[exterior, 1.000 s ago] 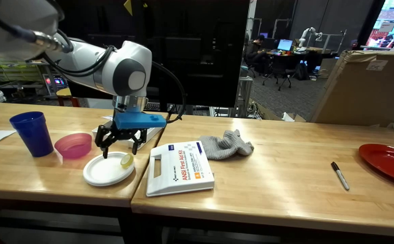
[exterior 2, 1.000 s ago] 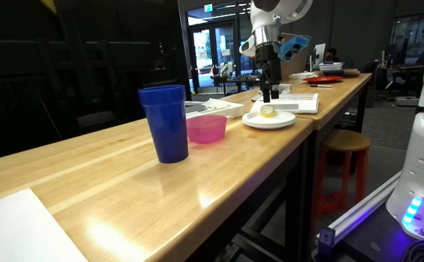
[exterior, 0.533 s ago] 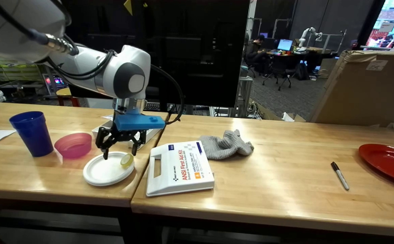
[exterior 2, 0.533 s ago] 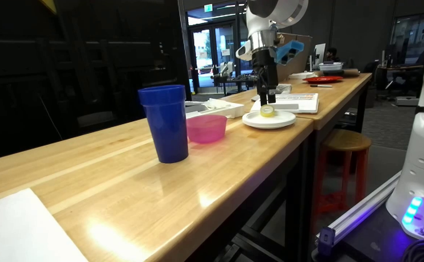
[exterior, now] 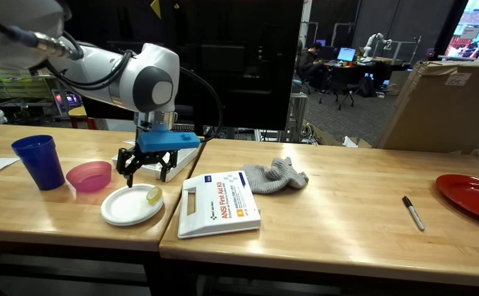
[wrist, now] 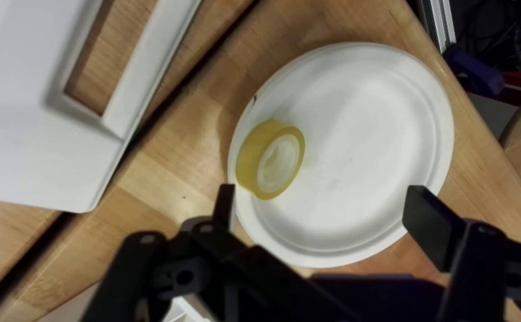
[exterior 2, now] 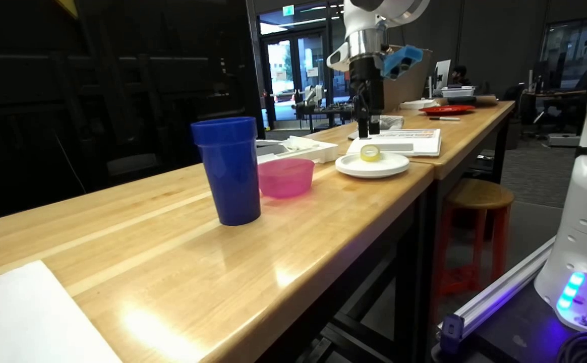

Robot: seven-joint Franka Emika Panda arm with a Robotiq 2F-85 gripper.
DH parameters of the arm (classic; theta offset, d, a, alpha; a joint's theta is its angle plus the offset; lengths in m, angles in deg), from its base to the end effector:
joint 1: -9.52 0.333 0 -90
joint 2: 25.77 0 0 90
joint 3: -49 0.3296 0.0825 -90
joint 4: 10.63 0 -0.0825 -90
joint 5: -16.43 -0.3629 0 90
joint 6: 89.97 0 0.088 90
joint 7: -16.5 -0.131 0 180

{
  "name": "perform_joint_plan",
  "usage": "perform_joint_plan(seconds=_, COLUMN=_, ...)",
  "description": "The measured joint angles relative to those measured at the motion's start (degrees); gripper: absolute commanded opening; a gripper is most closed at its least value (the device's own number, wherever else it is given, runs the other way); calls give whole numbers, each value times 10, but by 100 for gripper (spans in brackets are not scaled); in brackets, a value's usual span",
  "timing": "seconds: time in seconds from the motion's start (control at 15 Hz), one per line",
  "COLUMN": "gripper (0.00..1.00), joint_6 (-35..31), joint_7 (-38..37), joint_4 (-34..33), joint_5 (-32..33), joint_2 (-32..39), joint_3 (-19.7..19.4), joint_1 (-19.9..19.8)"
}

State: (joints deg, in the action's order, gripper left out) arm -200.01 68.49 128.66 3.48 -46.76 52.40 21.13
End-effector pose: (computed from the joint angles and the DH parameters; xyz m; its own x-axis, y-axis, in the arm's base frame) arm 0.3684 0.1209 0.4300 0.4836 0.8741 0.0465 0.8572 -0.4622 -0.2271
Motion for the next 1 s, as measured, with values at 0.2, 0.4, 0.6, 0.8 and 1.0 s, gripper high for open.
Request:
perform_joint_plan(seconds=0.2, gripper=100, joint_6=0, joint_7=1, joint_4=0, joint_5=0, joint_2=-5, joint_3=0, joint_1=0)
perform_joint_plan(seconds=0.4, gripper=100, joint_6=0, joint_7=1, joint_4=3, joint_5=0, joint_2=-2, joint_3=-1, joint_1=0)
perform_joint_plan(seconds=0.6, gripper=100, joint_6=0, joint_7=1, joint_4=7, joint_5=0, joint_2=3, joint_3=-2, joint_1=0)
perform_joint_plan(seconds=0.8, gripper=70, joint_6=-1, joint_7=2, joint_4=10, joint_5=0, joint_2=11, joint_3=-2, joint_1=0)
perform_joint_plan(seconds=1.0, gripper=44, joint_6=-1, joint_7=2, joint_4=11, joint_5=0, joint_2=18, joint_3=-2, joint_1=0)
